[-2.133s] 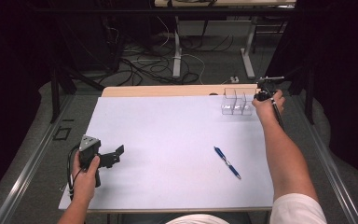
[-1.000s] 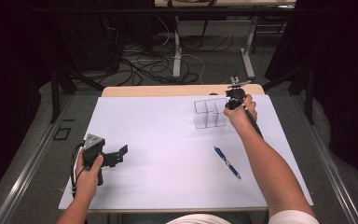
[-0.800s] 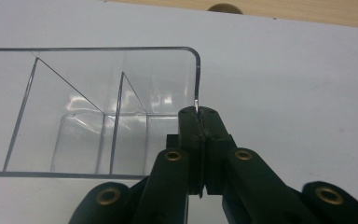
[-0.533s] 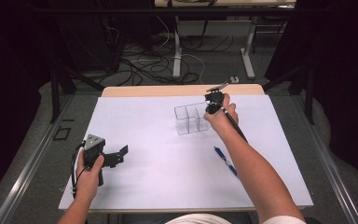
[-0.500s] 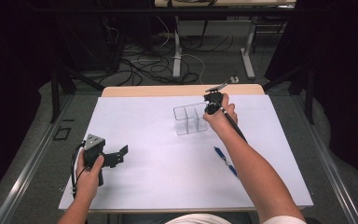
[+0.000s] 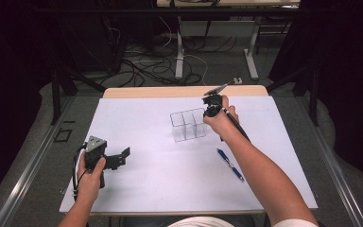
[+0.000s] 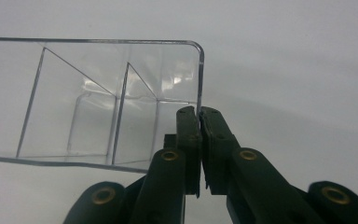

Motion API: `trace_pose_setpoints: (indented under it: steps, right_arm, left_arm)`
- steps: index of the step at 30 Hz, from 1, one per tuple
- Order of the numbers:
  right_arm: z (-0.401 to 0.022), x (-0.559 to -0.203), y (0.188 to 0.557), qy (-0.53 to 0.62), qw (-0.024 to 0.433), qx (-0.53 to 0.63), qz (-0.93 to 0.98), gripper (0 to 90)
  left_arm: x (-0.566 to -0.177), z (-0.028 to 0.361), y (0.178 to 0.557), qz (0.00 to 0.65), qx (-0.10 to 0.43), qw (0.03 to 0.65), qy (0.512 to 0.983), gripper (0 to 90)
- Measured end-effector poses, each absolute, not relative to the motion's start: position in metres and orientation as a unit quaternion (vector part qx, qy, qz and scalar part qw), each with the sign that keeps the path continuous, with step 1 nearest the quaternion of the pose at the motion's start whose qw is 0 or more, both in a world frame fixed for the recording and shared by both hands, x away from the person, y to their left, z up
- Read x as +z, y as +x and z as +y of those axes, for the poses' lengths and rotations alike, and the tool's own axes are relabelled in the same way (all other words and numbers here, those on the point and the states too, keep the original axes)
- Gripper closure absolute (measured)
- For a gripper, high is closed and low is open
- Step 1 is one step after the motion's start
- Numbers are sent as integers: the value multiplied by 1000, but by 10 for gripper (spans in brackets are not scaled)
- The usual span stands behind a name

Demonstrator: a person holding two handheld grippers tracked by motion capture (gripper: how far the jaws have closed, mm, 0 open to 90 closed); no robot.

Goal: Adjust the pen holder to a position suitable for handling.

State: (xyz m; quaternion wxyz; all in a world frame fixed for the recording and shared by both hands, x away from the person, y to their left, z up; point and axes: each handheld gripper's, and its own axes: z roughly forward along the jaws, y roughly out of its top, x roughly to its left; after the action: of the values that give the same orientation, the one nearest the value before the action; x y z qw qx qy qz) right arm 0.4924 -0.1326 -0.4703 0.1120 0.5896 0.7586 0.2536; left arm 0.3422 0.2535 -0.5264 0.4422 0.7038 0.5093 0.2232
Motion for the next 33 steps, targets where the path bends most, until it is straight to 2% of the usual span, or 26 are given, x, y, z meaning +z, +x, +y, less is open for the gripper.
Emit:
trace_pose_setpoints:
  steps: [3, 7, 13, 17, 18, 19, 27, 33]
  right_arm:
    - [-139, -467, 492, 581, 97, 275, 760, 830]
    - [-143, -466, 491, 571, 98, 291, 761, 799]
    - [-157, -459, 485, 534, 132, 346, 761, 778]
    - [-165, -460, 484, 519, 148, 362, 760, 818]
    - [-167, -461, 485, 515, 156, 360, 762, 841]
    - [-170, -465, 485, 514, 162, 358, 762, 900]
    - [-171, -487, 488, 509, 163, 328, 779, 900]
    - [-166, -497, 481, 495, 134, 330, 792, 900]
  left_arm:
    - [-527, 254, 342, 510, 223, 442, 703, 1]
    - [-527, 253, 342, 510, 224, 442, 704, 1]
    - [-527, 253, 343, 511, 223, 440, 704, 1]
    - [-527, 253, 343, 510, 223, 439, 705, 1]
    - [-527, 253, 343, 510, 223, 439, 705, 1]
    - [-527, 253, 343, 510, 222, 438, 706, 1]
    - [-528, 252, 343, 509, 222, 439, 706, 1]
    - [-528, 252, 343, 509, 222, 439, 706, 1]
